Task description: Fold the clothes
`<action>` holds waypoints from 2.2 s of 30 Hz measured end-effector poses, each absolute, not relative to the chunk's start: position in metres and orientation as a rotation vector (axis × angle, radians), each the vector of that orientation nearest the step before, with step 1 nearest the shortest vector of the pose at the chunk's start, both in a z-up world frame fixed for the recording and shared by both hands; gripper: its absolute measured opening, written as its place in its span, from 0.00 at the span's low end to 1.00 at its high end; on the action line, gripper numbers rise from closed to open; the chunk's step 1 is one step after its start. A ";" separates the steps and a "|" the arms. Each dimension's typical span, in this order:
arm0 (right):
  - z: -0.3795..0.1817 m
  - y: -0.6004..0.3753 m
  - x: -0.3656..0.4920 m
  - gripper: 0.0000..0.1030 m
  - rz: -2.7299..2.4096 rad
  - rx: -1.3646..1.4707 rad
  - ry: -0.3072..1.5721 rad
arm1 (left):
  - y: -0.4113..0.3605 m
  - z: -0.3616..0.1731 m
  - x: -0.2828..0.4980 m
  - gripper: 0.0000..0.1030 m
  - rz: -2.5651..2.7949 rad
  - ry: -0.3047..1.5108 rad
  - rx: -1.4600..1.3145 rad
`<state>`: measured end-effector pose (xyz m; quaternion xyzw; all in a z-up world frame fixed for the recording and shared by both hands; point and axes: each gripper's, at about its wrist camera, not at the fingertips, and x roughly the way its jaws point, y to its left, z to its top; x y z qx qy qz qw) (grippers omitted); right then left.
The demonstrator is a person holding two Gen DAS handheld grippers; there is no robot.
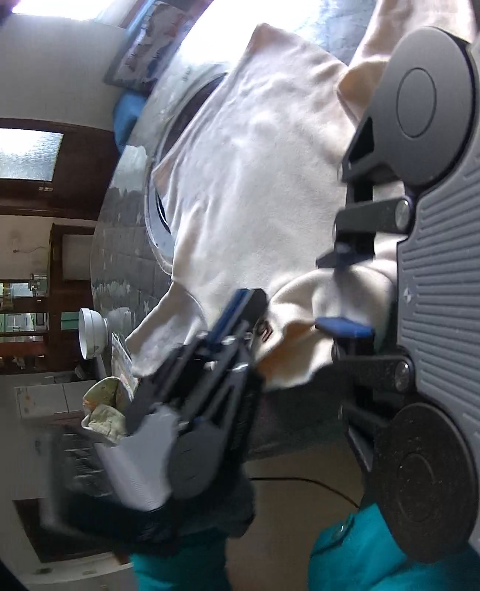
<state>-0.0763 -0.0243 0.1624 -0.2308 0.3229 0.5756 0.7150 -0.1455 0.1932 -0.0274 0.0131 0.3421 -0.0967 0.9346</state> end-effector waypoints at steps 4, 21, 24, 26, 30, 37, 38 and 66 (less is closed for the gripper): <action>0.170 -0.034 -0.065 0.39 1.257 -0.446 0.727 | 0.201 -0.029 -0.149 0.09 -0.184 0.716 0.002; 0.156 -0.061 -0.004 0.52 1.003 -0.315 0.787 | 0.267 -0.028 -0.097 0.13 0.063 0.703 -0.171; 0.162 -0.063 -0.002 0.52 1.007 -0.299 0.763 | 0.270 -0.021 -0.101 0.16 0.065 0.685 -0.185; 0.164 -0.060 0.003 0.55 1.001 -0.295 0.743 | 0.269 -0.017 -0.098 0.17 0.069 0.671 -0.188; 0.158 -0.052 0.016 0.56 0.977 -0.284 0.757 | 0.271 -0.027 -0.085 0.17 0.112 0.707 -0.178; 0.166 -0.081 0.017 0.68 0.920 -0.214 0.732 | 0.261 -0.022 -0.090 0.32 0.114 0.695 -0.161; 0.170 -0.090 0.018 0.68 0.893 -0.197 0.722 | 0.258 -0.020 -0.091 0.38 0.113 0.691 -0.157; 0.139 -0.238 0.077 0.09 0.309 0.055 0.705 | 0.132 -0.001 -0.111 0.80 -0.118 0.651 -0.047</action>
